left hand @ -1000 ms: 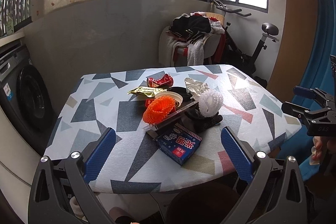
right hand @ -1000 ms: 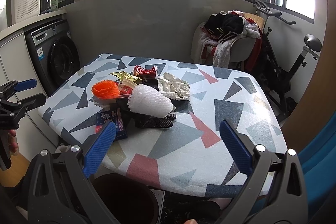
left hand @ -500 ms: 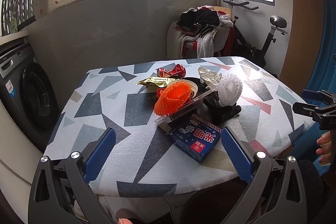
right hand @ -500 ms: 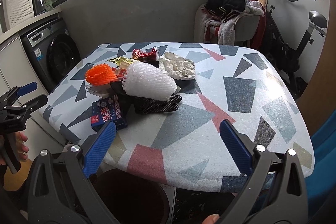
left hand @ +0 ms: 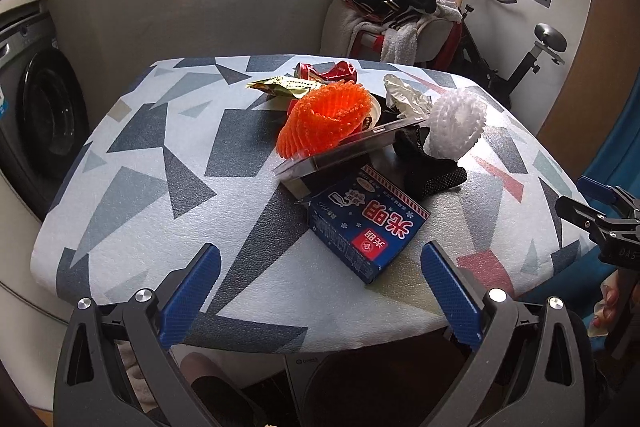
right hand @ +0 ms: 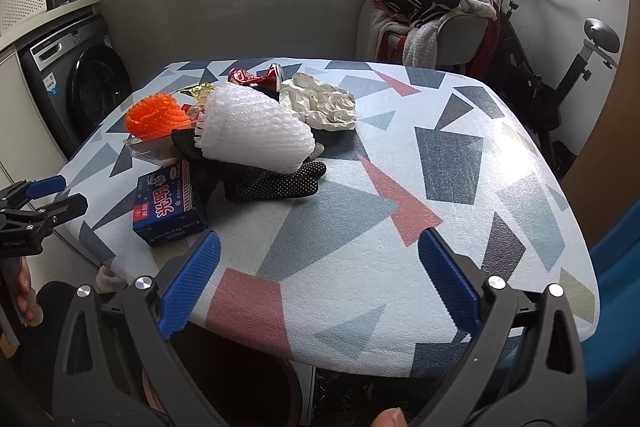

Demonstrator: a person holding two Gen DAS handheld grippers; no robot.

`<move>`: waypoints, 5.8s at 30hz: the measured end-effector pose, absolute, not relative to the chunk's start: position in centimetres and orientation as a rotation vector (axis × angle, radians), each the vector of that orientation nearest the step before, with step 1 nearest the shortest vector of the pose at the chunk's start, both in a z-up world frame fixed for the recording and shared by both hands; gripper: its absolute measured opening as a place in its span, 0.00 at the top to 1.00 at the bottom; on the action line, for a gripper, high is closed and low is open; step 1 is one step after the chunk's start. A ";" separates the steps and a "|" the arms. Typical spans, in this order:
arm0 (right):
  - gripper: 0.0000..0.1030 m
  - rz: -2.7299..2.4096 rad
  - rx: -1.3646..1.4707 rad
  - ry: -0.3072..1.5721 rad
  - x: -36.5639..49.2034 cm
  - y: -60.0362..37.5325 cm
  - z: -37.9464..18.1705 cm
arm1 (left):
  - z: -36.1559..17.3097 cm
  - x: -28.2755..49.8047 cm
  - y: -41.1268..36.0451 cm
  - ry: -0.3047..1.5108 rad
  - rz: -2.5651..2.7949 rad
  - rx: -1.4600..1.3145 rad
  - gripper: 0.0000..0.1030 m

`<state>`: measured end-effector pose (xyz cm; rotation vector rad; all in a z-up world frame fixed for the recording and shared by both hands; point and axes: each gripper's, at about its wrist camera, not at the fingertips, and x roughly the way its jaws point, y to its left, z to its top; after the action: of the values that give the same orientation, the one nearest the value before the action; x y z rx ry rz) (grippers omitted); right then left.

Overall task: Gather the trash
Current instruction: 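Reach the left tool to the blue milk carton and grasp it, then lift the blue carton with the left tool while the right tool grasps the white foam net, then carry the white foam net with the right tool down over the brown bin, then open the right tool to drop the foam net while the left tool drops the carton into the bin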

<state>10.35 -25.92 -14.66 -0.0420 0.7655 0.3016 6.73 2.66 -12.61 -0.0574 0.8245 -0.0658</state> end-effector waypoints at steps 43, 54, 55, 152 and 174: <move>0.05 0.335 0.000 0.763 13.7 -27.4 -15.8 | -18.8 16.9 -0.8 1.047 0.061 -0.242 0.21; 0.05 0.324 0.006 0.760 13.0 -27.3 -14.7 | -17.9 13.8 -0.4 1.010 -0.012 -0.166 0.24; 0.05 0.324 0.003 0.759 13.0 -27.3 -14.6 | -17.8 13.5 -0.3 1.005 -0.018 -0.163 0.24; 0.70 0.715 0.290 1.172 3.2 -22.5 -22.6 | -16.5 -4.0 1.1 0.806 -0.219 -0.010 0.24; 0.06 0.624 -0.148 0.745 2.1 -23.4 -20.3 | -19.2 -2.7 -1.0 0.848 -0.394 0.096 0.23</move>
<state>2.14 -23.35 -20.30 -0.1480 0.7454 0.6239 -2.74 -0.95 -19.16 0.0965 0.8485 -0.3942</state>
